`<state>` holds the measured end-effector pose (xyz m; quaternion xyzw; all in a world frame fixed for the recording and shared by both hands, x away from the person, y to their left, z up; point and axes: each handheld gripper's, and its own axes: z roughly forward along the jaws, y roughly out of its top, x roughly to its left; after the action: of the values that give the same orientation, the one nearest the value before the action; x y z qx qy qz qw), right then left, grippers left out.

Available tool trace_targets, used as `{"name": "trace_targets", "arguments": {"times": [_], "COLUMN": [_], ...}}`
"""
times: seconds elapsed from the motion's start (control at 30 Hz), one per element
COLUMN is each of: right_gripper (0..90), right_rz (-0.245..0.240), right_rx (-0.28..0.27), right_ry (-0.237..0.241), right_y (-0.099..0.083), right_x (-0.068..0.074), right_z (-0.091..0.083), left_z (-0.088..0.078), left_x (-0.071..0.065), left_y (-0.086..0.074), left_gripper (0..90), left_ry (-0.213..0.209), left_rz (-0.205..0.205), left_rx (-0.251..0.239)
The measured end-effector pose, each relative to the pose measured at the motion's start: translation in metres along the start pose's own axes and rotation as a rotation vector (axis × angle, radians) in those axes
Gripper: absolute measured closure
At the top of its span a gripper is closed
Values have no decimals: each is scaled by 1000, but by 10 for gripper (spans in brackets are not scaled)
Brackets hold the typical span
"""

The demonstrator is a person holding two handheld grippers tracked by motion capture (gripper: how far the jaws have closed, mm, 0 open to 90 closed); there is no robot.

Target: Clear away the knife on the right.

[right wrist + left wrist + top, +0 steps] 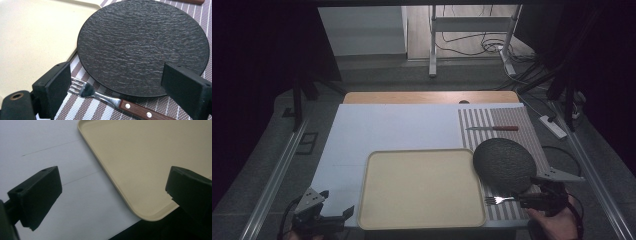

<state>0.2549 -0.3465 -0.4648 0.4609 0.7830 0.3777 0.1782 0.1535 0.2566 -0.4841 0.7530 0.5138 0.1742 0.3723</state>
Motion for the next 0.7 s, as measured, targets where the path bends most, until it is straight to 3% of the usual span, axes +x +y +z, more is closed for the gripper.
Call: {"name": "trace_targets", "arguments": {"times": [0.3, 0.7], "right_gripper": [90, 95], "right_rz": [28, 0], "right_rx": [5, 21], "right_ry": [19, 36], "right_y": [0, 1], "right_x": [-3, 0], "right_z": [0, 1], "left_z": [0, 1], "left_x": [1, 2], "left_y": [0, 1], "left_gripper": [2, 0], "left_ry": [2, 14], "left_rz": [-13, -30], "left_rx": [-1, 13]}}
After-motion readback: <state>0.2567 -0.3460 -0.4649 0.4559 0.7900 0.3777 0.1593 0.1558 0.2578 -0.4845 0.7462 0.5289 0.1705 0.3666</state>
